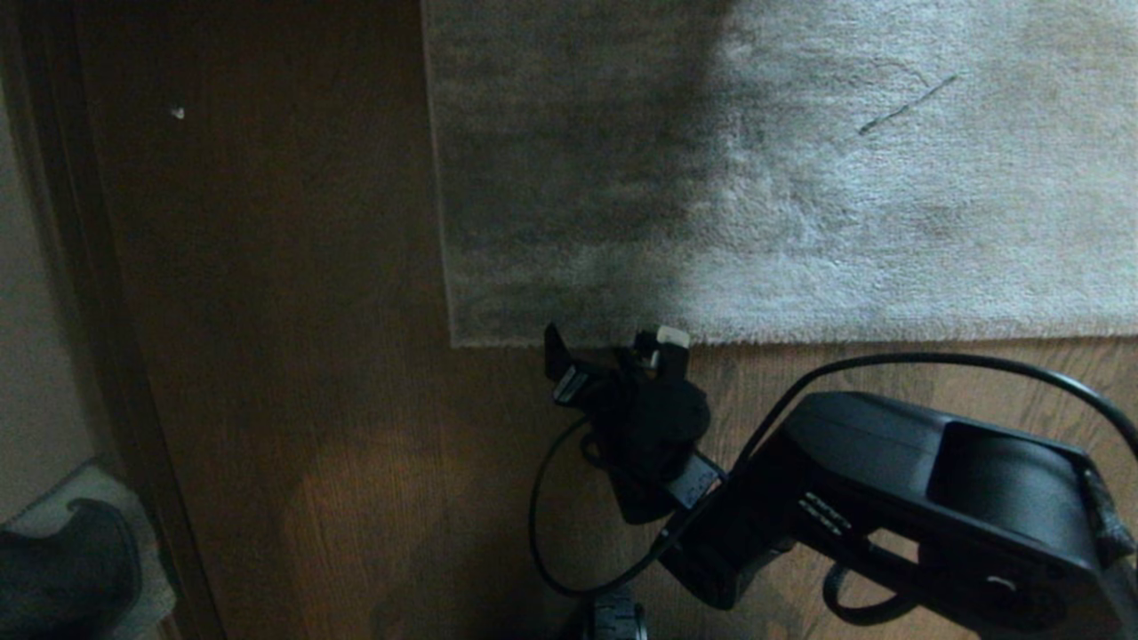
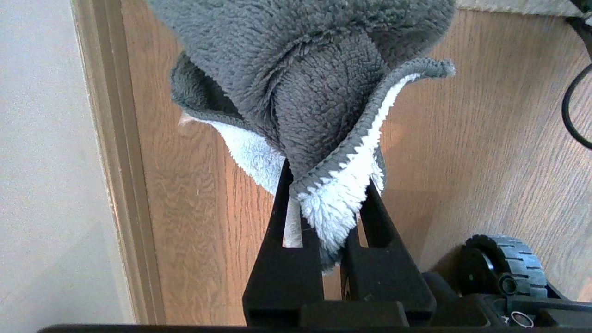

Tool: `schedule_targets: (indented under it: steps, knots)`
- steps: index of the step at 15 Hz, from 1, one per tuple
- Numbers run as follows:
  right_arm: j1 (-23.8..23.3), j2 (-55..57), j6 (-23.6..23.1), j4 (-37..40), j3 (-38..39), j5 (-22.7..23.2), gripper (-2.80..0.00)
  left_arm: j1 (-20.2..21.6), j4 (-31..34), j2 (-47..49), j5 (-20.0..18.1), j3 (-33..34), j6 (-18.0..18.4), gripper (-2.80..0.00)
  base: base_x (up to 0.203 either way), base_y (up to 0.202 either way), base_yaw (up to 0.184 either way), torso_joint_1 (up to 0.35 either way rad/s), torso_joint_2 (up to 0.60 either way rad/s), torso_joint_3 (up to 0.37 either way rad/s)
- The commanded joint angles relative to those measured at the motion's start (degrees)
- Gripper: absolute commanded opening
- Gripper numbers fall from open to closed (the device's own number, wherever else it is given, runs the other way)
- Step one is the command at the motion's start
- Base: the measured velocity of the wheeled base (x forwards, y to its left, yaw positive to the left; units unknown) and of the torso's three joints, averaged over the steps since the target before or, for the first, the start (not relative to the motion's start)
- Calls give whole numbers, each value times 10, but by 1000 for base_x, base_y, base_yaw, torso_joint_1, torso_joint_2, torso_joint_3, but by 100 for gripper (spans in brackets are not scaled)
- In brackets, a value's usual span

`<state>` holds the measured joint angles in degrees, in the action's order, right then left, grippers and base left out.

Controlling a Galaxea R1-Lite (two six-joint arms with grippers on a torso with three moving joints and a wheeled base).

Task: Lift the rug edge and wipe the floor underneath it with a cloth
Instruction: Lift up the carpet

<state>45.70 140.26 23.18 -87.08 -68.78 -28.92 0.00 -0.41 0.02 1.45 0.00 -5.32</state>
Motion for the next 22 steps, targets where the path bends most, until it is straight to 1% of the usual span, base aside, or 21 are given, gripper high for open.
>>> schedule_targets:
  steps: [1,4,6,11,14,18,22]
  knots:
    - [0,-5,-7,-29,-11,2,0,0,0,0,0,0,0,-280,0,0,0,0,0,0]
    - [2,-29,-12,-29,-6,3,0,0,0,0,0,0,0,-280,0,0,0,0,0,0]
    - [3,-48,-27,-29,1,5,0,0,0,0,0,0,0,-280,0,0,0,0,0,0]
    - [15,-102,-48,-29,53,14,0,0,0,0,0,0,0,-280,0,0,0,0,0,0]
    - [17,-105,-50,-29,51,14,0,0,0,0,0,0,0,-280,0,0,0,0,0,0]
    - [32,-96,-40,-29,36,12,0,0,0,0,0,0,0,-280,0,0,0,0,0,0]
    - [32,-84,13,-29,25,6,0,0,0,0,0,0,0,-280,0,0,0,0,0,0]
